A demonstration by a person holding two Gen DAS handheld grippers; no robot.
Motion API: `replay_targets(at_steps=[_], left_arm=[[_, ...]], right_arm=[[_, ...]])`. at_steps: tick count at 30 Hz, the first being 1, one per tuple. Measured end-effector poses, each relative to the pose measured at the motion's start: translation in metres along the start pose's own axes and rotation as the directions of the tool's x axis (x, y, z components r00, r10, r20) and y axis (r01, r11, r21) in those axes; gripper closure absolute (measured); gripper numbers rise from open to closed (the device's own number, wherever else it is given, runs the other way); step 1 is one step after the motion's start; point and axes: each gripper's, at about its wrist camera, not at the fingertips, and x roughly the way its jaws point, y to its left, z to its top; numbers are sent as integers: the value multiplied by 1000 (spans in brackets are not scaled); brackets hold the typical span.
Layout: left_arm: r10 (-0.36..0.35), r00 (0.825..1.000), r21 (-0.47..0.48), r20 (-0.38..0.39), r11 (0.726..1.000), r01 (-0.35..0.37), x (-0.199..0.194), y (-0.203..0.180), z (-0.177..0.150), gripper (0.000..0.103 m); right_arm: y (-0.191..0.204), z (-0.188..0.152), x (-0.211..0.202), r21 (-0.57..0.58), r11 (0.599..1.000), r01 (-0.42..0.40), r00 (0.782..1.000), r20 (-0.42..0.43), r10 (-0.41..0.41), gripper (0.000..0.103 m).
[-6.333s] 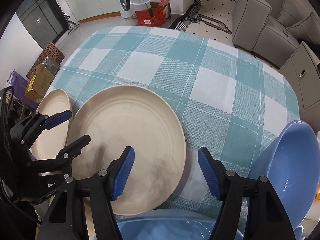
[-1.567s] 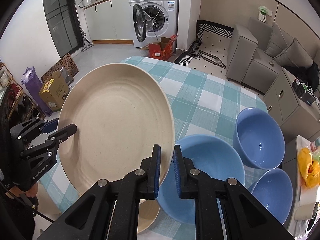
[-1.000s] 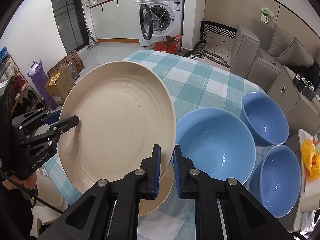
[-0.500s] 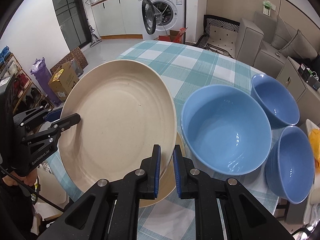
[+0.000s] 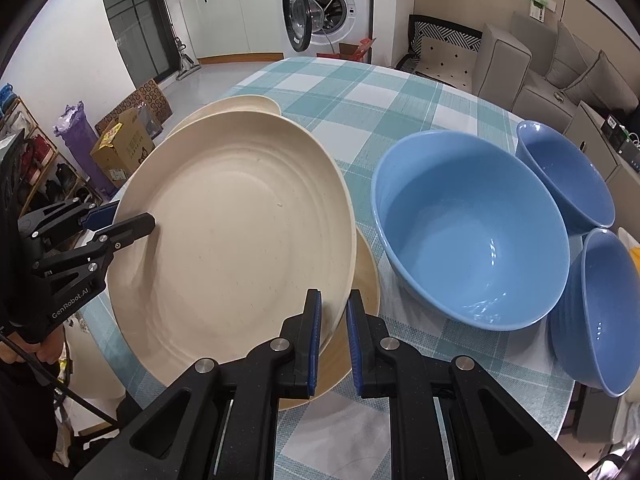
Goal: Organize plates and bowls
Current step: 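Lower the held plate onto the other cream plate with the right gripper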
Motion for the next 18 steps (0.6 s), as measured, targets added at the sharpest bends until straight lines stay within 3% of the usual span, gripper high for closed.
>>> replay_targets(at_steps=[18], left_arm=[[-9, 999, 7, -50, 1000, 9, 26, -4, -4, 80]], right_arm=[[-4, -10, 28, 3, 999, 46, 998, -36, -46, 90]])
